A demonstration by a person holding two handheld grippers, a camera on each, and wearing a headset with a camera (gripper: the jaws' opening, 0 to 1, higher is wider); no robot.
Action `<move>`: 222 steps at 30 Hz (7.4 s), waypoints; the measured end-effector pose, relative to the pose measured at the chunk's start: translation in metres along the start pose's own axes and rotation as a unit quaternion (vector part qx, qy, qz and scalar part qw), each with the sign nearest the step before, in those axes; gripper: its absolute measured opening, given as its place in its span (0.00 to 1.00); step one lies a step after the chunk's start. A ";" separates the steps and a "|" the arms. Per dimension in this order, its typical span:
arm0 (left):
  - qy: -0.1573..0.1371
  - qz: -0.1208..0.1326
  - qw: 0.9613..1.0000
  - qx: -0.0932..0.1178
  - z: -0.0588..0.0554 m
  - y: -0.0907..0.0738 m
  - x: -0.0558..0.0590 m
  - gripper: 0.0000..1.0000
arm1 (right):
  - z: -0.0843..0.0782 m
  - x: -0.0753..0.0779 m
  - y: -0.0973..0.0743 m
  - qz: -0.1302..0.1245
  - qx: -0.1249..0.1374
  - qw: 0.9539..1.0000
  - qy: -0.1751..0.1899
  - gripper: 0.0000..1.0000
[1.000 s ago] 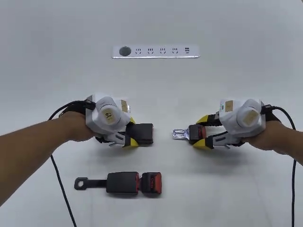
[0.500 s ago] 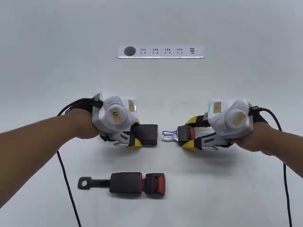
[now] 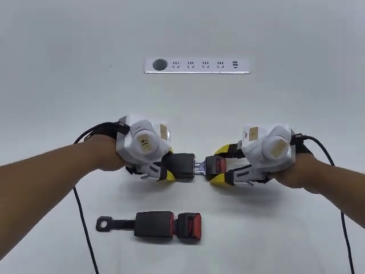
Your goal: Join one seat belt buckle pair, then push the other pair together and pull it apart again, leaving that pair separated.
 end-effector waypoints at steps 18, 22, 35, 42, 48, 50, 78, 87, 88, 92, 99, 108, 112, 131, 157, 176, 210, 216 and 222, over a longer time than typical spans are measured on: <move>0.014 -0.006 1.000 -0.014 0.003 0.001 0.003 0.33 | 0.016 -0.001 0.016 -0.006 0.030 0.999 0.037 0.33; 0.023 -0.012 0.999 -0.028 0.000 0.001 0.000 0.32 | 0.018 0.001 0.018 -0.002 0.026 0.999 0.041 0.33; 0.033 -0.019 0.999 -0.027 0.001 0.001 0.000 0.32 | 0.019 0.002 0.020 -0.002 0.019 0.999 0.035 0.33; 0.038 -0.022 0.999 -0.027 0.001 0.001 0.000 0.32 | 0.021 0.004 0.022 0.001 0.014 0.999 0.028 0.33; 0.044 -0.026 0.998 -0.025 0.001 0.001 0.000 0.33 | 0.021 0.003 0.023 0.000 0.011 1.000 0.024 0.33; 0.049 -0.028 0.998 -0.026 0.001 0.001 -0.001 0.33 | 0.020 0.004 0.023 0.001 0.011 1.000 0.021 0.33; 0.059 -0.033 0.997 -0.032 0.003 -0.001 0.002 0.33 | 0.017 0.001 0.021 -0.002 0.004 1.000 0.010 0.34; 0.061 -0.035 0.997 -0.035 0.001 -0.001 0.000 0.33 | 0.013 0.000 0.015 -0.002 0.001 1.000 0.008 0.34; 0.062 -0.035 0.997 -0.034 0.001 -0.001 -0.001 0.33 | 0.013 0.000 0.014 -0.002 0.000 1.000 0.008 0.34; 0.062 -0.036 0.997 -0.034 -0.001 -0.001 -0.001 0.33 | 0.007 -0.001 0.009 -0.003 -0.002 1.000 0.006 0.34; 0.061 -0.036 0.997 -0.033 -0.001 0.000 0.000 0.33 | 0.006 -0.001 0.007 -0.003 0.003 1.000 0.011 0.34; 0.056 -0.034 0.997 -0.033 0.000 0.000 0.000 0.33 | -0.009 -0.002 -0.009 -0.001 0.000 1.000 0.008 0.34; 0.054 -0.033 0.997 -0.033 0.000 -0.001 0.000 0.33 | -0.015 -0.001 -0.015 -0.003 0.001 1.000 0.010 0.34; 0.051 -0.035 0.998 -0.028 -0.001 -0.001 0.000 0.34 | -0.046 -0.001 -0.041 -0.011 -0.004 1.000 0.022 0.34; 0.044 -0.033 0.998 -0.028 -0.001 -0.001 0.000 0.34 | -0.073 -0.004 -0.061 -0.015 -0.014 0.999 0.037 0.36; -0.136 0.056 0.988 0.054 0.009 -0.033 -0.002 0.84 | -0.057 0.002 -0.078 -0.141 0.013 0.981 0.133 0.80; -0.319 0.211 0.878 0.287 -0.033 -0.164 0.063 1.00 | 0.014 -0.049 -0.155 -0.356 0.124 0.896 0.234 0.92; -0.323 0.223 0.868 0.305 -0.049 -0.178 0.075 1.00 | 0.022 -0.069 -0.166 -0.369 0.132 0.892 0.225 0.96; -0.327 0.234 0.858 0.318 -0.060 -0.192 0.098 1.00 | 0.022 -0.089 -0.169 -0.373 0.134 0.891 0.223 0.98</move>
Point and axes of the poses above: the centre of the closed fingertips' face, and the gripper's own axes: y roughly forward along the fingers, x roughly to its right, z roughly out of its top, the point moved 3 cm from there along -y, roughly backward along the fingers, and after that the axes turned 10 degrees about -y, right-handed, at the moved point
